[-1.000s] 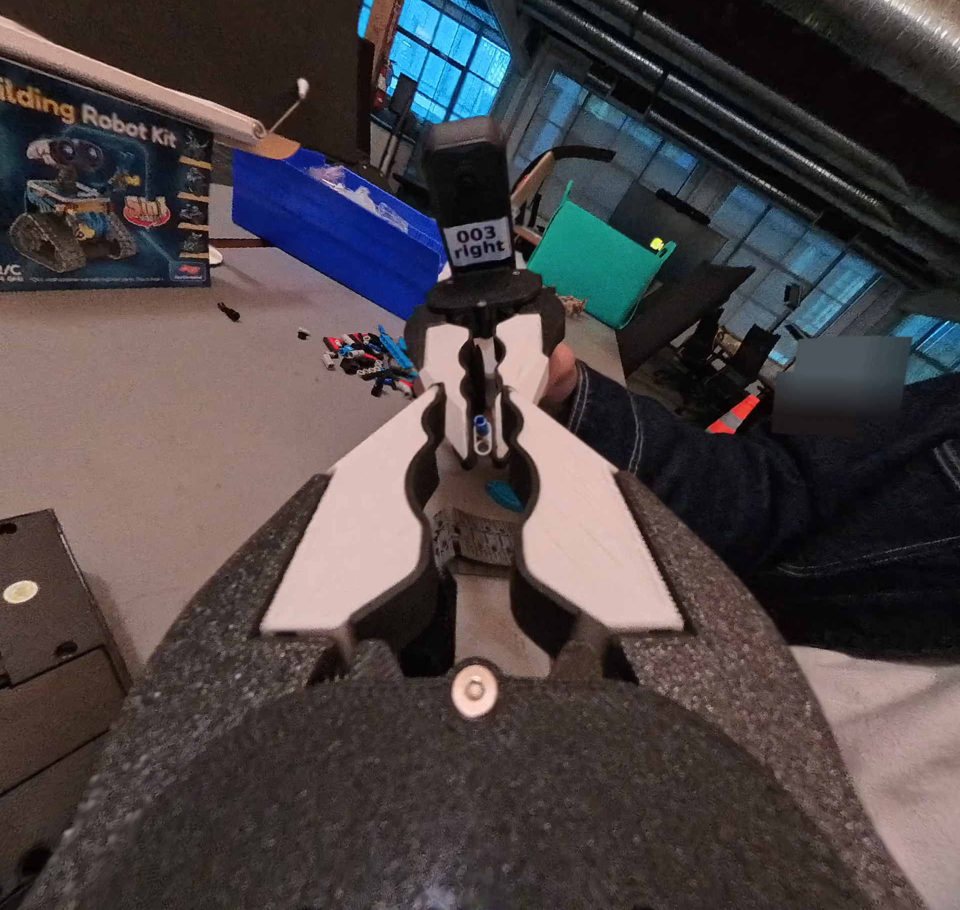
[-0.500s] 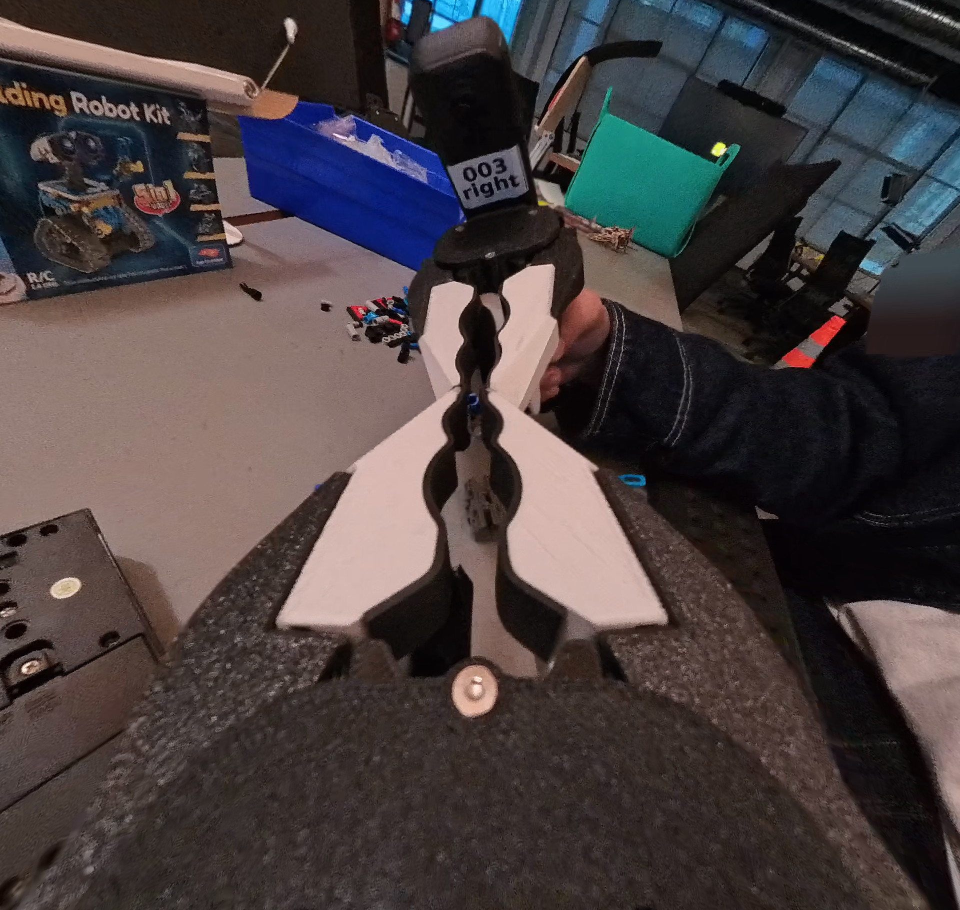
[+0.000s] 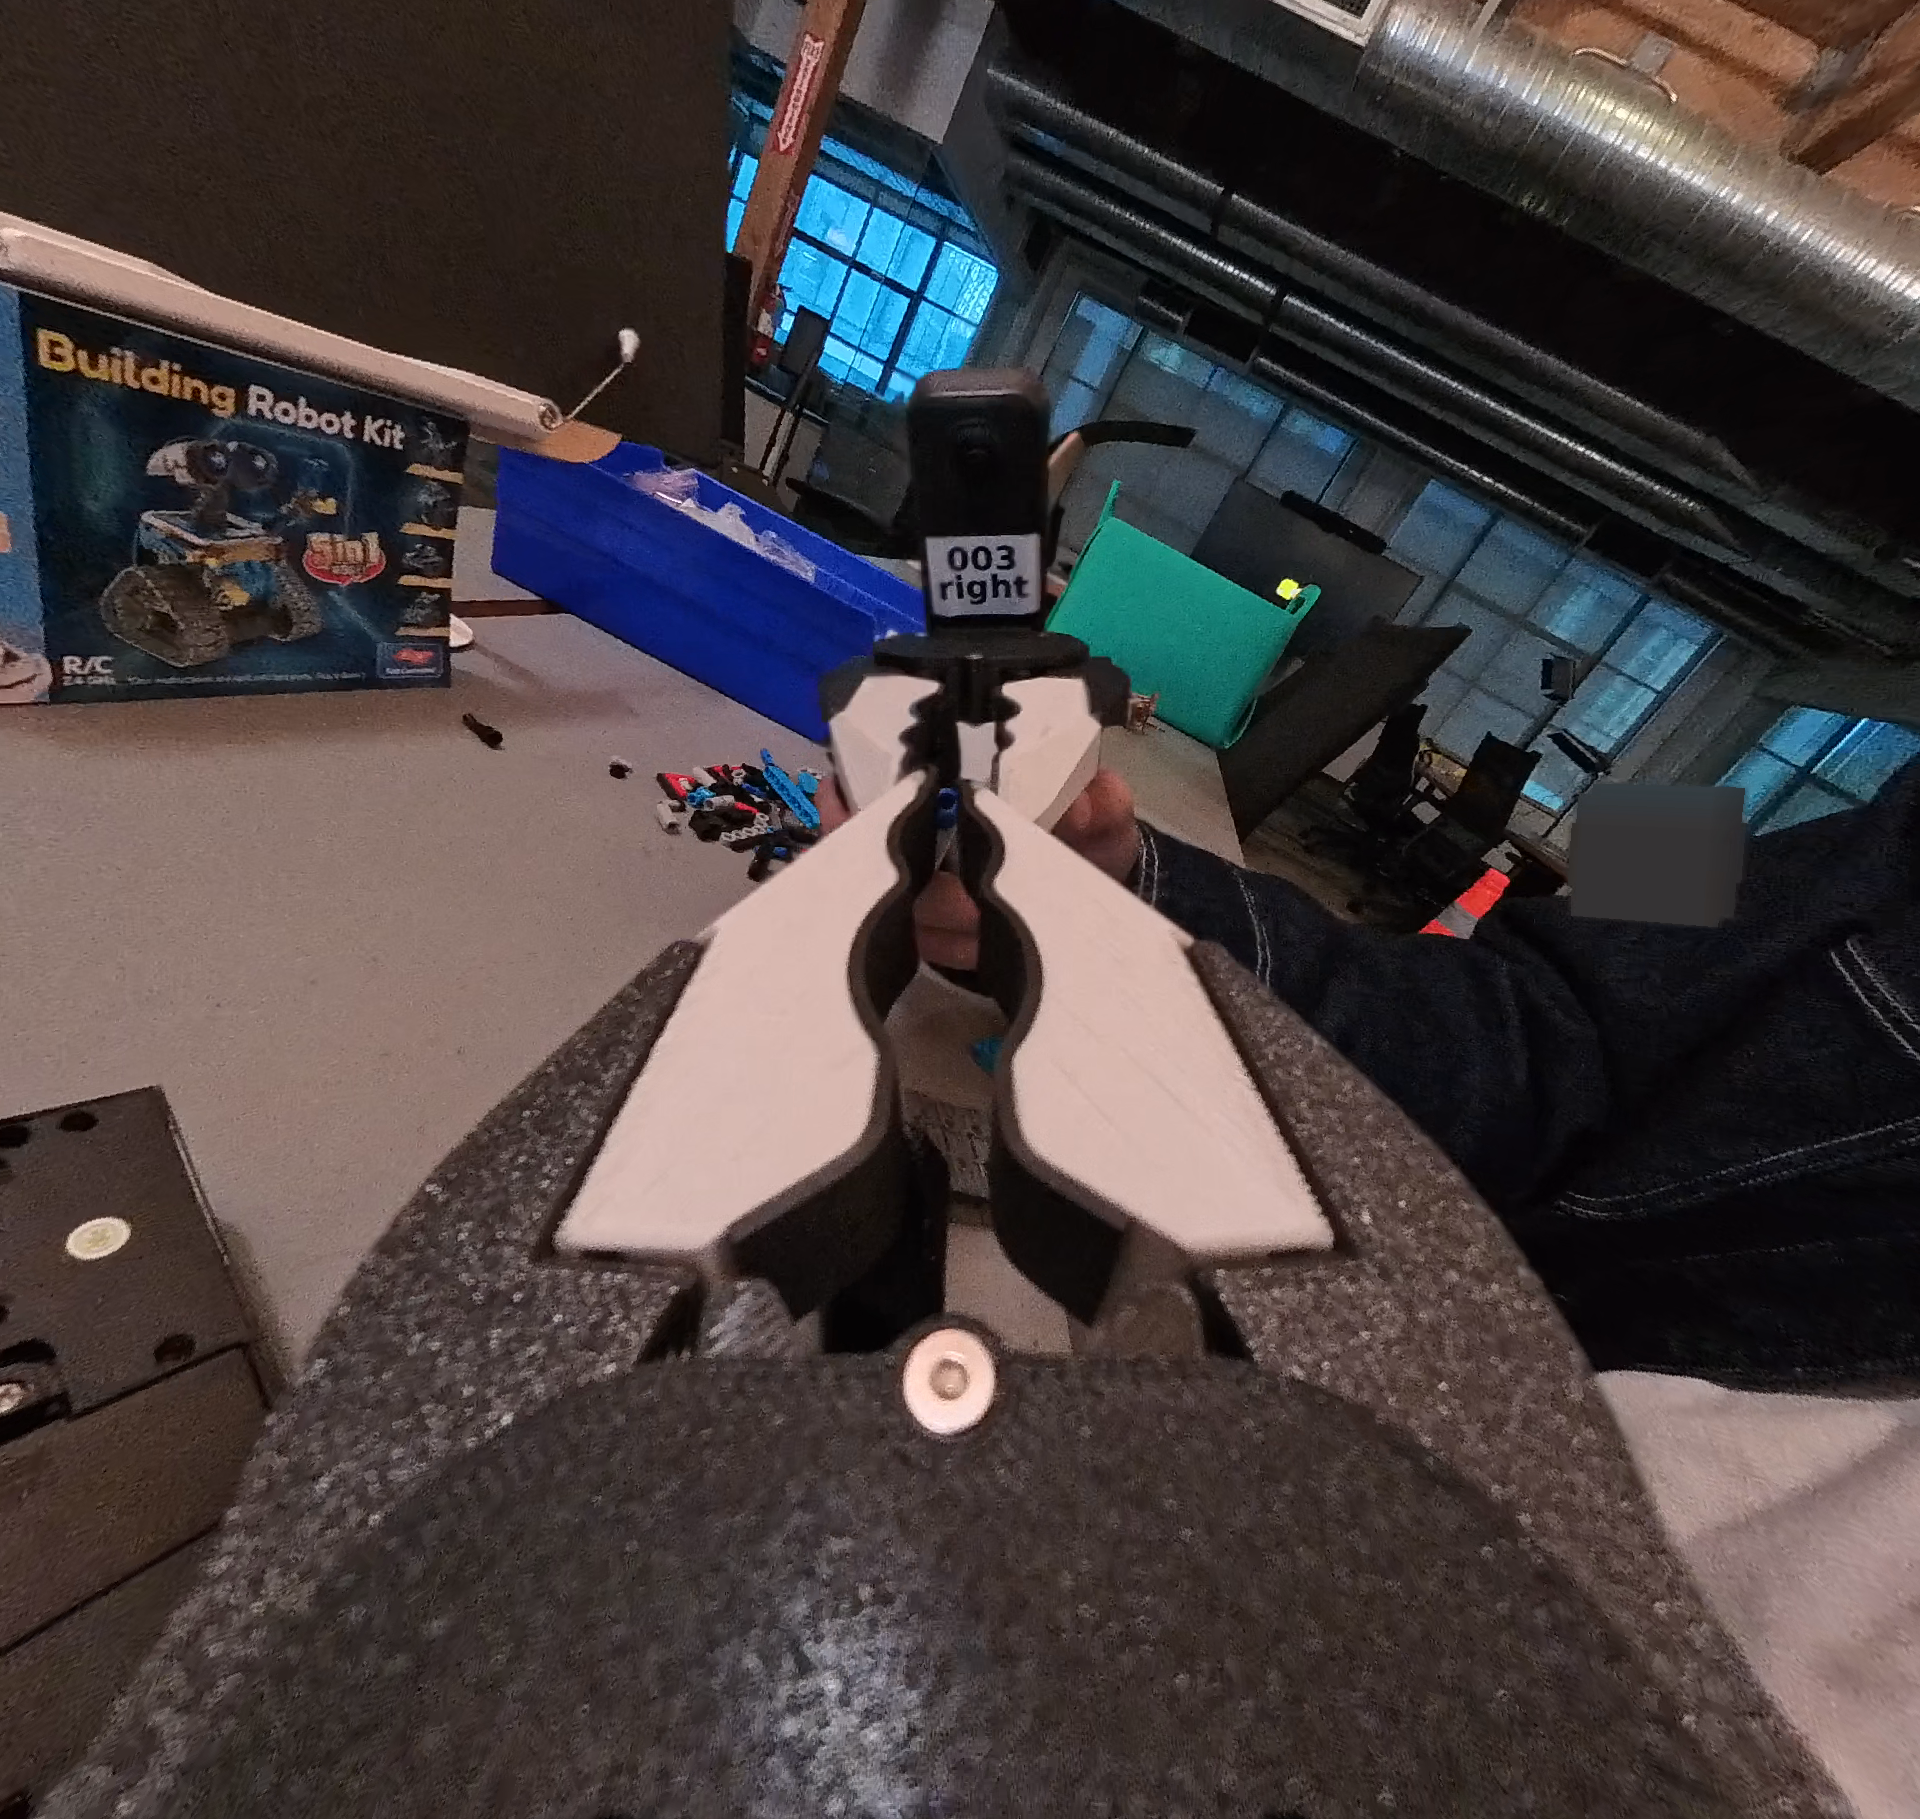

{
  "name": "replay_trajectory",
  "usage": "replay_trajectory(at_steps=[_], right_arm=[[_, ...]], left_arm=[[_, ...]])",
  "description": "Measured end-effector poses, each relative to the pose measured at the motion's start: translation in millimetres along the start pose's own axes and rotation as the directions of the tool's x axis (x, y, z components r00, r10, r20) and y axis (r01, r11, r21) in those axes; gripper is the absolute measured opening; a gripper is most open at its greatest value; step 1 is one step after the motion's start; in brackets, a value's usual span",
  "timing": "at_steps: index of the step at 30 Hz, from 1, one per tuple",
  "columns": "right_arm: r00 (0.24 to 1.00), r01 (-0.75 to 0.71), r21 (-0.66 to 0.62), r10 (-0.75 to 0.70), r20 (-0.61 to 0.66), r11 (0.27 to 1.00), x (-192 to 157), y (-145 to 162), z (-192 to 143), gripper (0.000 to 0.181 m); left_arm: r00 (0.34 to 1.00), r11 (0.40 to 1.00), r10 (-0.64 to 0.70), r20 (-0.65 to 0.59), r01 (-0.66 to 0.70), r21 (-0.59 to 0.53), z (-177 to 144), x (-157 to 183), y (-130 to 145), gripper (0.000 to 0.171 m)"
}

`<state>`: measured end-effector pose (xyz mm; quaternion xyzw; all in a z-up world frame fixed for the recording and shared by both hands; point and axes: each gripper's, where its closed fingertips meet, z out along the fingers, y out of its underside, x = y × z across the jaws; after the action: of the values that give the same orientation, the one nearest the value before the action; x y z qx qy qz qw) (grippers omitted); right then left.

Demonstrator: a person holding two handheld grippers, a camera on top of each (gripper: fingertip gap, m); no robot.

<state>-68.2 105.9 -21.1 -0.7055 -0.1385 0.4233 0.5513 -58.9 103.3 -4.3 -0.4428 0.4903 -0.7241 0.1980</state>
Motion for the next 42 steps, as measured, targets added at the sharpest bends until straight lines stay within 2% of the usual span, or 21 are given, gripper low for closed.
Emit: replay_trajectory(at_steps=[2, 6, 10, 11, 12, 13, 14, 16, 18, 20, 21, 23, 27, 36, 42], right_arm=[[0.998, 0.050, -0.017, -0.050, -0.032, 0.999, 1.2, 1.0, -0.1, 0.006], [0.992, 0.101, -0.027, -0.103, -0.069, 0.995, 1.8, -1.5, -4.0, 0.005], [0.999, 0.030, -0.028, -0.031, -0.031, 0.999, 3.5, 2.1, -8.8, 0.004], [0.999, 0.021, -0.053, -0.023, -0.043, 0.998, 7.6, 7.0, -15.0, 0.005], [0.998, 0.002, -0.028, -0.004, -0.056, 1.000, 12.8, 4.3, -26.2, 0.005], [0.999, -0.026, 0.037, 0.028, -0.046, 0.999, 15.3, -6.0, -39.4, 0.005], [0.998, -0.040, 0.099, 0.044, -0.035, 0.994, 16.1, -16.8, -50.3, 0.004], [0.999, -0.042, 0.087, 0.043, -0.014, 0.995, 12.5, -17.0, -52.4, 0.004], [0.998, -0.054, 0.027, 0.053, 0.040, 0.998, 1.6, -8.0, -40.1, 0.005], [0.998, -0.041, -0.027, 0.043, 0.053, 0.999, -3.9, 0.4, -31.1, 0.005], [0.997, -0.045, -0.052, 0.048, 0.064, 0.998, -6.5, 3.6, -29.6, 0.005], [0.993, -0.062, -0.104, 0.072, 0.090, 0.993, -11.9, 10.3, -29.2, 0.005], [0.990, -0.081, -0.207, 0.102, 0.093, 0.975, -15.2, 27.0, -29.9, 0.005], [0.990, -0.084, -0.233, 0.108, 0.092, 0.969, -16.2, 31.1, -28.4, 0.005], [0.986, -0.090, -0.244, 0.121, 0.115, 0.966, -21.7, 32.2, -27.9, 0.005]], left_arm=[[1.000, 1.000, -0.013, -0.011, 0.013, -0.002, 0.6, 0.5, 1.4, 0.000], [1.000, 0.999, -0.026, 0.003, 0.025, 0.019, 2.2, -1.4, 0.2, 0.000], [0.998, 0.999, 0.023, 0.059, -0.025, 0.022, 2.3, -6.5, -0.3, 0.000], [0.996, 0.995, 0.010, 0.090, -0.019, 0.100, -7.8, -12.7, -14.1, 0.000], [0.995, 0.973, -0.033, 0.099, 0.009, 0.232, -31.3, -19.6, -38.4, 0.000], [0.994, 0.936, -0.060, 0.089, 0.025, 0.352, -57.7, -22.7, -60.8, 0.000], [0.996, 0.914, -0.050, 0.078, 0.014, 0.405, -71.4, -19.4, -71.6, 0.000], [0.998, 0.943, -0.001, 0.064, -0.021, 0.334, -54.1, -8.3, -59.8, 0.000], [0.999, 0.982, 0.038, 0.004, -0.038, 0.188, -23.3, 4.7, -34.8, 0.000], [0.997, 0.995, 0.075, -0.005, -0.075, 0.065, -6.5, 9.1, -13.0, 0.002], [0.996, 0.996, 0.083, -0.026, -0.083, 0.021, -2.3, 13.4, -4.7, 0.009], [0.993, 0.994, 0.092, -0.079, -0.096, -0.051, 3.0, 23.7, 9.0, 0.009], [0.987, 0.962, 0.155, -0.039, -0.160, -0.219, 13.6, 16.6, 40.4, 0.011], [0.987, 0.959, 0.153, -0.045, -0.160, -0.234, 17.5, 17.5, 44.7, 0.009], [0.975, 0.947, 0.217, -0.056, -0.224, -0.230, 18.7, 22.6, 46.0, 0.004]])
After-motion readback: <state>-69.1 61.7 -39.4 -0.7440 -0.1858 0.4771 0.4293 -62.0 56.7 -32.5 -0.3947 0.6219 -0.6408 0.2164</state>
